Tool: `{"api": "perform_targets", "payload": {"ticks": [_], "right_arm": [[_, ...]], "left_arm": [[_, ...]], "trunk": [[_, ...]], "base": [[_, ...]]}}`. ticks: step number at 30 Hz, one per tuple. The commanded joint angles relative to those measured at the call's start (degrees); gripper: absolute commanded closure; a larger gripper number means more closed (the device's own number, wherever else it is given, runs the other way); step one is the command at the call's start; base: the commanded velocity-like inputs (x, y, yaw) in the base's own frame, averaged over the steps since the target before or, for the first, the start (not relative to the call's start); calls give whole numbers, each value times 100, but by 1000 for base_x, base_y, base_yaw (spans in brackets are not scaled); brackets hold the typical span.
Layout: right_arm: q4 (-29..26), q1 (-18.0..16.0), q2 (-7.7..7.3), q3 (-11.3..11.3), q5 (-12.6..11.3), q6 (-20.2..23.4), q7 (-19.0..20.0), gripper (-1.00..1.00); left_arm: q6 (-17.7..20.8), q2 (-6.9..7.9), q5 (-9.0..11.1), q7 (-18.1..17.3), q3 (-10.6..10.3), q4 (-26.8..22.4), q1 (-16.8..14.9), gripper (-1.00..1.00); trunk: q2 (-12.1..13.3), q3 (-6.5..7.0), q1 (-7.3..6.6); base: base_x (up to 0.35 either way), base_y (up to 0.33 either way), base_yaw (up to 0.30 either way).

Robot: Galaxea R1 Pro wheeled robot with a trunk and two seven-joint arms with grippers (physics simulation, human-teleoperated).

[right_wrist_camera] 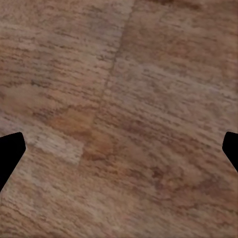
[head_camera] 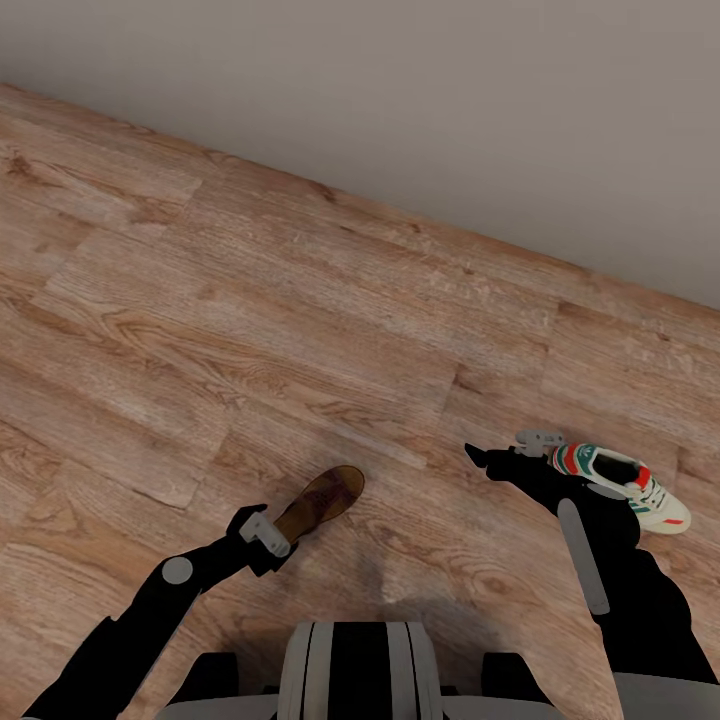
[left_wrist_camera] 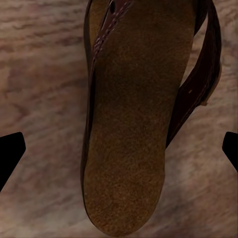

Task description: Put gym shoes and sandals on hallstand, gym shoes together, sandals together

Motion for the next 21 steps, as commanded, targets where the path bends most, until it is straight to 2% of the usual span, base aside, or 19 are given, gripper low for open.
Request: {"api": "perform_targets", "payload": {"ticks": [1, 9, 21], "right_arm": [[-5, -2, 0, -8, -16, 32, 17, -100], [-4, -2, 0, -13, -23, 32, 17, -100], [-4, -2, 0, -14, -24, 32, 17, -100]], "left_arm": [[25, 3, -35, -17, -7, -10, -2, -100], [26, 1, -46, -18, -10, -10, -2, -100], [26, 1, -47, -17, -10, -18, -16, -100]], "trunk": [[-1, -3, -1], [-1, -3, -1], [-17, -269, 30]], "base": [[0, 0, 0], [0, 0, 0], [0, 0, 0]]}}
